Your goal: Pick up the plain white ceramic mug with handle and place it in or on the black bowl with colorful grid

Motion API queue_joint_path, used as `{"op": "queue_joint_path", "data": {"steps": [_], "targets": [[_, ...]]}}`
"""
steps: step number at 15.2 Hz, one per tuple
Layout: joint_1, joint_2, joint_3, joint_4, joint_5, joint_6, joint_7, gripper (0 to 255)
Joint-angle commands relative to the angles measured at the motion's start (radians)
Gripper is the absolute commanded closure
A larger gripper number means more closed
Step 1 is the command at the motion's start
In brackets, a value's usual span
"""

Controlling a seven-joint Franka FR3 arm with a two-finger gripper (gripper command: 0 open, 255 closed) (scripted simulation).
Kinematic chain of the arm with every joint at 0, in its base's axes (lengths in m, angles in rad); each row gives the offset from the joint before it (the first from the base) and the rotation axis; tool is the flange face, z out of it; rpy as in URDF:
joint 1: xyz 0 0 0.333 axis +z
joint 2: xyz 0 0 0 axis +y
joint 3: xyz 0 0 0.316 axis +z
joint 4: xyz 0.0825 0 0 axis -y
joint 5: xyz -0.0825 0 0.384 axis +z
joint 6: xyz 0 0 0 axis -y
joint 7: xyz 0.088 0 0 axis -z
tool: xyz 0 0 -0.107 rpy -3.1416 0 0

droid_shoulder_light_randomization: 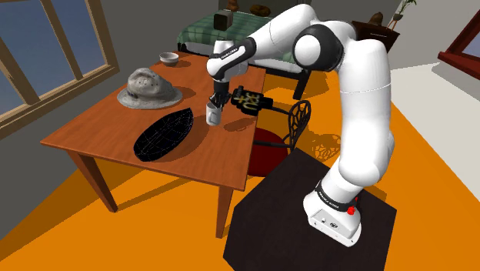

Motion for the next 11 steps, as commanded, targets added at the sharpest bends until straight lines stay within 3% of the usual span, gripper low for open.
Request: {"op": "queue_joint_path", "data": {"steps": [1, 11], "targets": [[0.000, -0.012, -0.002, 0.013, -0.002, -0.025, 0.001, 255], [0.003, -0.080, -0.007, 0.049, -0.013, -0.129, 0.010, 255]]}}
